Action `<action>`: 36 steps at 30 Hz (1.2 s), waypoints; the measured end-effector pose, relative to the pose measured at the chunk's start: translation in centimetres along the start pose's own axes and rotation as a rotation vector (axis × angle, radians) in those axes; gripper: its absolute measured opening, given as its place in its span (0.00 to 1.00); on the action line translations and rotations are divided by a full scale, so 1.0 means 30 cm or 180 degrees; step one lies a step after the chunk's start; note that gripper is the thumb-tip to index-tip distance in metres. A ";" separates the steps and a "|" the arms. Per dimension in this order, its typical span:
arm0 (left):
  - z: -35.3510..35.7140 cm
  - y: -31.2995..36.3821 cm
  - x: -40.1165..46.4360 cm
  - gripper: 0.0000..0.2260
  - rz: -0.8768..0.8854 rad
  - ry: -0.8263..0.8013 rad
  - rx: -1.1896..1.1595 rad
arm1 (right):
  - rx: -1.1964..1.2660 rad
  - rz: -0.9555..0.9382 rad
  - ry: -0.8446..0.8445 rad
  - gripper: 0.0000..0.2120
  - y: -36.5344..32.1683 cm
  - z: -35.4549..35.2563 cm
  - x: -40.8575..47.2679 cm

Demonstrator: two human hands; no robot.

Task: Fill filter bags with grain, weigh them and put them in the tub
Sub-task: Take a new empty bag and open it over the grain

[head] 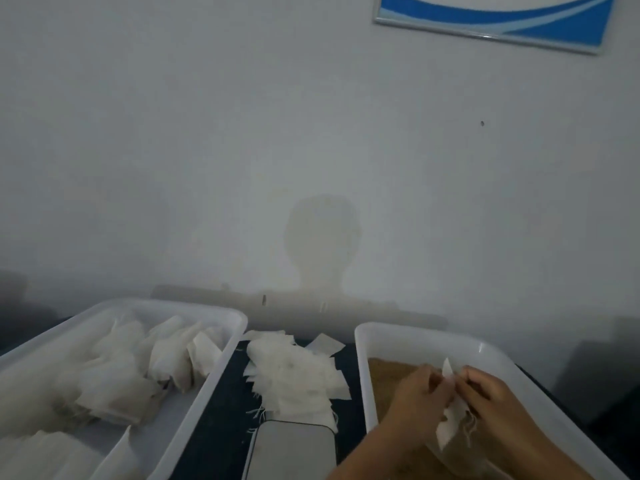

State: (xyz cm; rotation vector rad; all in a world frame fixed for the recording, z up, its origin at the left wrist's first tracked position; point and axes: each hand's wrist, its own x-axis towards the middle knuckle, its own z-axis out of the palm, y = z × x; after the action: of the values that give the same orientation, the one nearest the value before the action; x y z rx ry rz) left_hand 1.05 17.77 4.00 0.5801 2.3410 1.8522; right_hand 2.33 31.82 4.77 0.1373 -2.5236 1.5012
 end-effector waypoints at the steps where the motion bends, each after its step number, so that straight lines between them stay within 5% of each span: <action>1: 0.013 -0.001 0.001 0.10 0.0058 -0.0050 0.0046 | 0.0040 0.0084 -0.0023 0.14 0.019 -0.009 -0.007; 7: 0.053 -0.070 -0.008 0.11 0.0166 -0.0202 0.0009 | 0.0445 0.0487 0.0543 0.17 0.108 0.022 -0.035; 18: 0.052 -0.122 0.022 0.10 0.0618 -0.0004 0.0273 | 0.1549 0.0812 -0.0081 0.18 0.108 0.021 -0.025; 23: 0.056 -0.119 0.012 0.11 0.0522 -0.0057 -0.0074 | 0.1534 0.0933 -0.0237 0.11 0.119 0.026 -0.029; 29: 0.056 -0.134 0.012 0.09 0.0749 -0.0142 0.0511 | 0.1663 0.0931 -0.0459 0.14 0.127 0.023 -0.041; 36: 0.060 -0.124 0.007 0.09 0.0321 -0.0243 -0.0110 | 0.1822 0.0811 -0.0379 0.10 0.134 0.032 -0.040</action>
State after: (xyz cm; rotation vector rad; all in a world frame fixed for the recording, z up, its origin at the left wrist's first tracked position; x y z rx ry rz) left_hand 0.54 18.78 0.03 0.7639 2.2664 1.8723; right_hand 2.66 32.87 0.60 -0.0152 -2.1787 2.3483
